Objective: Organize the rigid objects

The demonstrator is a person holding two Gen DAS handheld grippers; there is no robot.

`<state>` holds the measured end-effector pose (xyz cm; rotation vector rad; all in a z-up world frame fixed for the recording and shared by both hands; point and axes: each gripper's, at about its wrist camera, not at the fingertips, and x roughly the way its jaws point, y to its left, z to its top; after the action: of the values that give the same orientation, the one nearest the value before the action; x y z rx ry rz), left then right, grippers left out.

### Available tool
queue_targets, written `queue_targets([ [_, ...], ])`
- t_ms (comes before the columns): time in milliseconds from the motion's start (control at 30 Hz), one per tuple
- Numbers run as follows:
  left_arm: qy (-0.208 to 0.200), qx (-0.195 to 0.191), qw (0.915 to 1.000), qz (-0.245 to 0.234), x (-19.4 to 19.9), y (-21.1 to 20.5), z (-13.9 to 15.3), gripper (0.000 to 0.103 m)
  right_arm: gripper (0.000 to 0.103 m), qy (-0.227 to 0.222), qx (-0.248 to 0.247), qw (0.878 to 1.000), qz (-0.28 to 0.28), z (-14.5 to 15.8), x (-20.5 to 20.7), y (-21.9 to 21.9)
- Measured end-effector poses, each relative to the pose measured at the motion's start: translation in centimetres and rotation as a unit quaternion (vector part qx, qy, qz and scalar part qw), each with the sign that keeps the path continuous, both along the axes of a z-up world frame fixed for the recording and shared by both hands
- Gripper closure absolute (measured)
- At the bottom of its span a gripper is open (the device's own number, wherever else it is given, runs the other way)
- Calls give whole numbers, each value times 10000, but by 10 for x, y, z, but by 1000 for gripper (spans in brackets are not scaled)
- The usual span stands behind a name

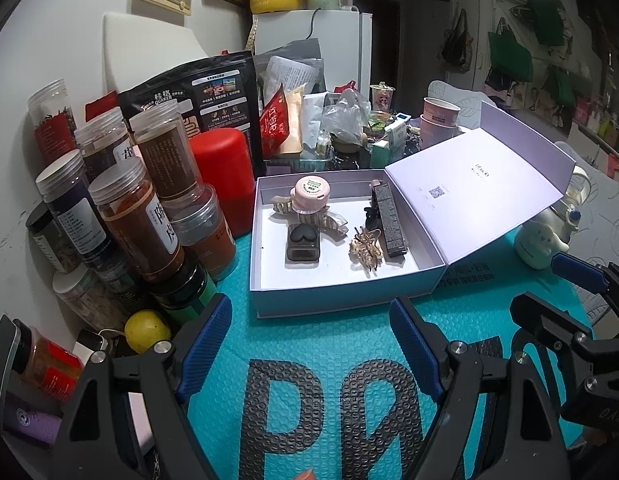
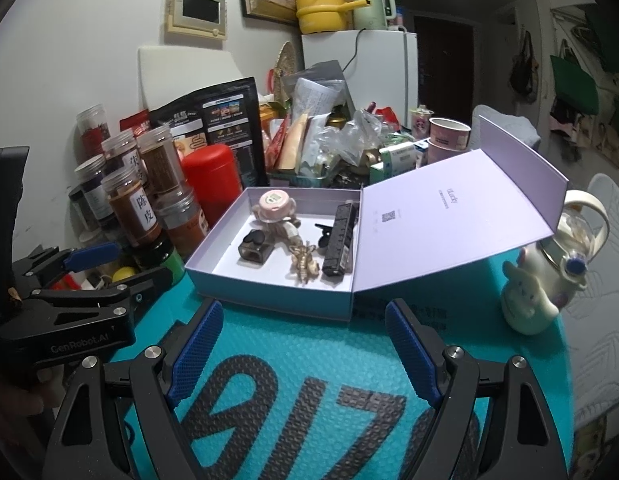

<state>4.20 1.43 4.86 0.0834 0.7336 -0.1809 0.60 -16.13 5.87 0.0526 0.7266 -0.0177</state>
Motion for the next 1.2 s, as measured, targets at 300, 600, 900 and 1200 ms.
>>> queue_targets([
  [300, 47, 52, 10000, -22, 0, -2, -2, 22, 19, 6, -34, 10000, 3, 1, -2, 0],
  [600, 75, 88, 9999, -56, -1, -4, -3, 22, 19, 6, -37, 10000, -2, 1, -2, 0],
  [900, 73, 107, 9999, -91, -1, -6, -2, 22, 19, 22, -55, 10000, -19, 1, -3, -1],
  [1200, 114, 128, 9999, 13, 0, -3, -2, 22, 18, 37, -71, 10000, -27, 0, -4, -1],
])
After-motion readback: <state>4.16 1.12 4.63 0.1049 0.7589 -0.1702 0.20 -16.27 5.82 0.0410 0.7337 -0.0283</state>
